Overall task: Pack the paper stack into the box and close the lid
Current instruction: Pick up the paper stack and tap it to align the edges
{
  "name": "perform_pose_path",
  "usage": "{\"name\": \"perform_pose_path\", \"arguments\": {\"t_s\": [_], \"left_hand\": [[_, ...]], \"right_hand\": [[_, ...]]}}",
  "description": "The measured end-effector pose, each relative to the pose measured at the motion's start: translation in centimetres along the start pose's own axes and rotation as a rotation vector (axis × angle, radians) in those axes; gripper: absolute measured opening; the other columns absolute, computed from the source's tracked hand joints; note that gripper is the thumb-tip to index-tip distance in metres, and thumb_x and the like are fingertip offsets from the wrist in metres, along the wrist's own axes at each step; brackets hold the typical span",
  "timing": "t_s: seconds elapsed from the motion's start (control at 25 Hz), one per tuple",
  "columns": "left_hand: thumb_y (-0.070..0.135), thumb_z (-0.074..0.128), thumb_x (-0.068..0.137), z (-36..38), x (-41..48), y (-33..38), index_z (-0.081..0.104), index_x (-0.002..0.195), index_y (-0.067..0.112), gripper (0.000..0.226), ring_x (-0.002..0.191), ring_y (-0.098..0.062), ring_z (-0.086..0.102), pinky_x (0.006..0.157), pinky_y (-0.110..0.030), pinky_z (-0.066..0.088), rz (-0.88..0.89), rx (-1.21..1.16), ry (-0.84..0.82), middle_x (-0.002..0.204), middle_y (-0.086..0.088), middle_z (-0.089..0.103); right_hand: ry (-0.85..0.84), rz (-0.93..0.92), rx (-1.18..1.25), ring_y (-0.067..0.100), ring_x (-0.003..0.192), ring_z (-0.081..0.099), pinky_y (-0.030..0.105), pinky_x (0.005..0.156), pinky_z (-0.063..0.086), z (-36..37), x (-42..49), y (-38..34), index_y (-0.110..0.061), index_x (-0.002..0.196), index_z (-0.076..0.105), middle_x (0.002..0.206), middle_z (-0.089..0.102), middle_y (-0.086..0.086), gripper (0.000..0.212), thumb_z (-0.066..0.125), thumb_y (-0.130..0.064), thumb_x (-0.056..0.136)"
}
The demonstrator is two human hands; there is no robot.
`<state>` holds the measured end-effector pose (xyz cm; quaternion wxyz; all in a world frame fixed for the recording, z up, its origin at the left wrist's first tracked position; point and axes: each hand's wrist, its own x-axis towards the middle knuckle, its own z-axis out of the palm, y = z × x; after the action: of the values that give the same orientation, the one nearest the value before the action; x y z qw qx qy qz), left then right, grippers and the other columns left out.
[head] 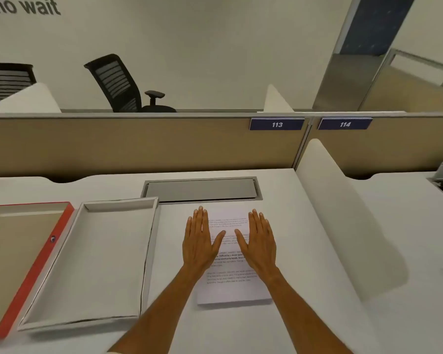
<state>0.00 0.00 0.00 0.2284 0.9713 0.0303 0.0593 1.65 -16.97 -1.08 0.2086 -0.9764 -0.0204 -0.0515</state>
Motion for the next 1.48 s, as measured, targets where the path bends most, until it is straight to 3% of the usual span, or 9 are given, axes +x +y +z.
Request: {"name": "perform_pose_path", "arguments": {"t_s": [0.44,0.8,0.92,1.04,1.2,1.48], "left_hand": [[0.084,-0.022,0.059,2.9,-1.0,-1.0,-0.007,0.153,0.017,0.116,0.152,-0.021,-0.006,0.124,-0.043,-0.005,-0.111,0.077,-0.124,0.164,-0.004,-0.009],[0.09,-0.019,0.052,4.0,-1.6,-1.0,-0.008,0.153,0.015,0.127,0.152,-0.024,-0.003,0.125,-0.042,-0.001,-0.223,-0.024,-0.175,0.164,-0.007,-0.009],[0.086,0.018,0.074,4.1,-1.7,-0.7,-0.005,0.154,0.015,0.109,0.152,-0.026,0.001,0.125,-0.043,0.002,-0.271,-0.05,-0.183,0.164,-0.009,-0.004],[0.075,0.053,0.075,4.0,-1.0,-0.2,0.009,0.153,0.011,0.11,0.147,-0.032,0.022,0.119,-0.049,0.022,-0.447,-0.032,-0.169,0.16,-0.016,0.017],[0.066,0.075,0.062,3.2,0.9,0.7,0.029,0.139,0.007,0.108,0.137,-0.034,0.034,0.107,-0.053,0.035,-0.718,-0.119,-0.253,0.147,-0.017,0.033],[0.05,0.089,0.054,2.1,3.7,1.4,0.036,0.127,0.007,0.1,0.125,-0.032,0.046,0.101,-0.047,0.043,-0.909,-0.162,-0.363,0.134,-0.017,0.044]], "right_hand": [[-0.167,0.097,-0.006,0.021,0.153,0.005,0.033,0.123,0.002,2.1,-1.1,1.9,-0.018,0.156,0.004,0.165,0.005,0.0,0.082,0.036,-0.062,0.094],[-0.255,0.173,0.073,0.024,0.153,0.007,0.038,0.123,0.014,2.9,-1.1,2.0,-0.012,0.156,-0.001,0.165,0.002,0.005,0.092,0.043,-0.062,0.092],[-0.213,0.296,0.035,0.031,0.145,0.028,0.042,0.116,0.03,2.9,-0.7,1.6,-0.006,0.153,0.014,0.159,0.021,0.017,0.1,0.051,-0.068,0.084],[-0.193,0.474,-0.027,0.031,0.125,0.046,0.044,0.099,0.044,2.4,0.2,1.0,-0.004,0.133,0.038,0.135,0.045,0.016,0.097,0.064,-0.073,0.07],[-0.298,0.671,0.09,0.033,0.127,0.046,0.049,0.098,0.043,1.8,1.5,0.7,-0.006,0.13,0.039,0.135,0.046,0.016,0.1,0.077,-0.067,0.061],[-0.363,0.751,0.172,0.034,0.126,0.047,0.047,0.1,0.043,0.9,2.8,0.4,-0.008,0.128,0.045,0.135,0.047,0.017,0.09,0.085,-0.053,0.061]]}}
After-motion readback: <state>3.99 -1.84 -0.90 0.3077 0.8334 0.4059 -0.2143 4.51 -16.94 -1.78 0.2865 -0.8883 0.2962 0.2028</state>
